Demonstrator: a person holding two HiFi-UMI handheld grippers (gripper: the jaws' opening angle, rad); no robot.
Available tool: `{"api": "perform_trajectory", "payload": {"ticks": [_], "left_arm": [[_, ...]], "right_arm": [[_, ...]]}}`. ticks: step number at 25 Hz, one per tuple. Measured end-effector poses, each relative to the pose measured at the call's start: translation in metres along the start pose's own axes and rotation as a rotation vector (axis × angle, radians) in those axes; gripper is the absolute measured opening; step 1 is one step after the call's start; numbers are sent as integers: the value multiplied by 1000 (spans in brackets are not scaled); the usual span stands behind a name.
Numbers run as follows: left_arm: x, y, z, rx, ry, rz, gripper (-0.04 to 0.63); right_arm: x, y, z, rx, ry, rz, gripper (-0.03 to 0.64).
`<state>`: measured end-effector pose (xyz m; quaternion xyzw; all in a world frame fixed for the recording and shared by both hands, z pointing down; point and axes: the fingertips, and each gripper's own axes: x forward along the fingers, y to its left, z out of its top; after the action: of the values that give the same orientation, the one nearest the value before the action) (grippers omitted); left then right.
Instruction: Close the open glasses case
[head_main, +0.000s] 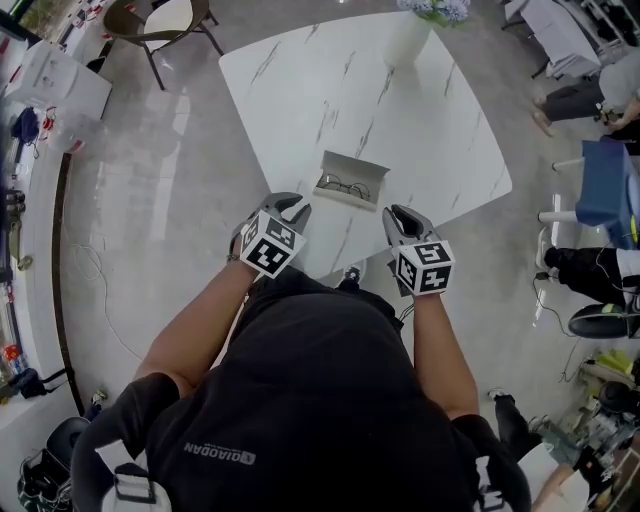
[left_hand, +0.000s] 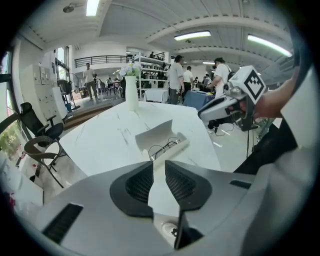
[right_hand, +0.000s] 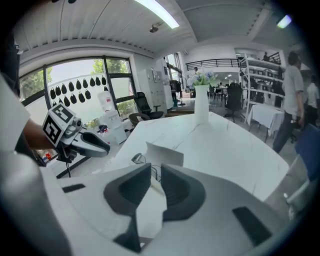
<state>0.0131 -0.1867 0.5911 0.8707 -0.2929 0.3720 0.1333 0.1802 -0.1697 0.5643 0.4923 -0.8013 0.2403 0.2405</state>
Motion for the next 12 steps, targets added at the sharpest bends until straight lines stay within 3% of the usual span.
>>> {"api": "perform_trajectory", "payload": {"ticks": [12], "left_arm": [[38, 19, -20, 19, 41, 30, 77]], "right_arm": [[31, -25, 9, -137, 59, -47, 51]]}}
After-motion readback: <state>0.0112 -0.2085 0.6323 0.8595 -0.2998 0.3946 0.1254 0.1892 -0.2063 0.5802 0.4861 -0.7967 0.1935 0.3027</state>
